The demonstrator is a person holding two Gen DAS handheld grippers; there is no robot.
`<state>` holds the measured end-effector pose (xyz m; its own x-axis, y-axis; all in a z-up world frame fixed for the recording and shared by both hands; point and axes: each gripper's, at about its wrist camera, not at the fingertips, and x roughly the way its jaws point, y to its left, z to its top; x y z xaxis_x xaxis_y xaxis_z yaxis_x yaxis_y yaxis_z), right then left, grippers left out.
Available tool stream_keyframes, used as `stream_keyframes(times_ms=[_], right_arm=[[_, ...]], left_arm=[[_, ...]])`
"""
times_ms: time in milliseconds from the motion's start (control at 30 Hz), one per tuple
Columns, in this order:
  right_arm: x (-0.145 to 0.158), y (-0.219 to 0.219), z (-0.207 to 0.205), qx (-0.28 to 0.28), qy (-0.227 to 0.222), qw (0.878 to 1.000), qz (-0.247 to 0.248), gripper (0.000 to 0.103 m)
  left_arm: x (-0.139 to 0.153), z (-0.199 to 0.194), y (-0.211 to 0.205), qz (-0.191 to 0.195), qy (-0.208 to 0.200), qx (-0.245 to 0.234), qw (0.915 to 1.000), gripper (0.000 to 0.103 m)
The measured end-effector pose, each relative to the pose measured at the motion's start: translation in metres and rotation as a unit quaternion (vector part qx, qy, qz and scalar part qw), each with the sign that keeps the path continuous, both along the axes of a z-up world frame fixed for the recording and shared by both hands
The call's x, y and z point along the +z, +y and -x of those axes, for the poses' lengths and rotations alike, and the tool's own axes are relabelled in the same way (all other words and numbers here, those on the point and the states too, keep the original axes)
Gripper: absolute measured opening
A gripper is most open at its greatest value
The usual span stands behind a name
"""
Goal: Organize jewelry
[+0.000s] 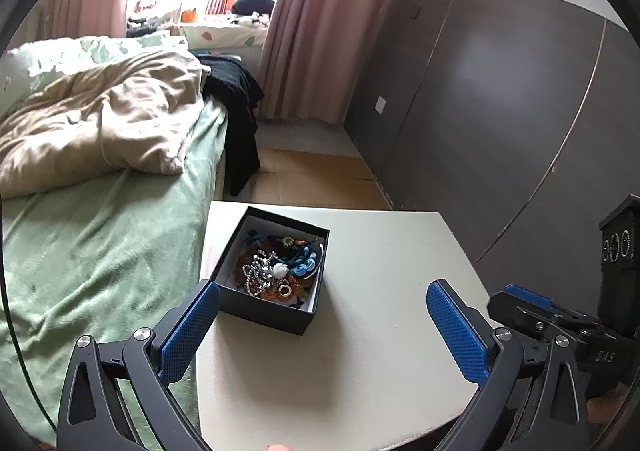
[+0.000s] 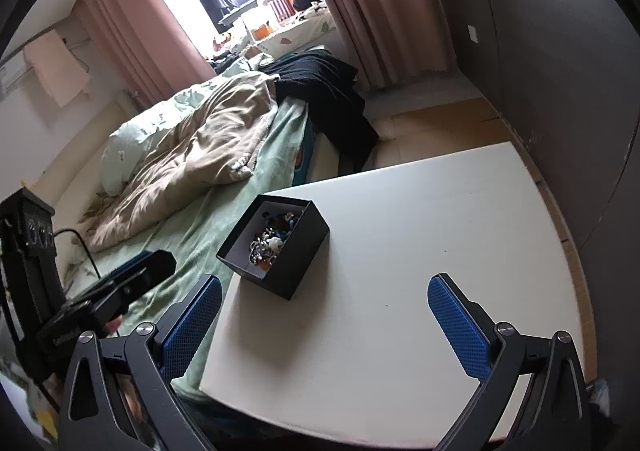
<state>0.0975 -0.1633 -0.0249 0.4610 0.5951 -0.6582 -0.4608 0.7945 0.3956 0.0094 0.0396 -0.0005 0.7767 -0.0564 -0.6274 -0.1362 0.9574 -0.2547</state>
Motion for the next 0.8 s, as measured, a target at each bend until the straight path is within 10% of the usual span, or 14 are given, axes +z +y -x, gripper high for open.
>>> stream_keyframes(times_ms=[800], right_arm=[[0.022, -0.048, 0.019, -0.031, -0.049, 0.998, 0.005, 0.103]], left_arm=[[0.012, 0.017, -0.017, -0.031, -0.047, 0.009, 0.9984, 0.103]])
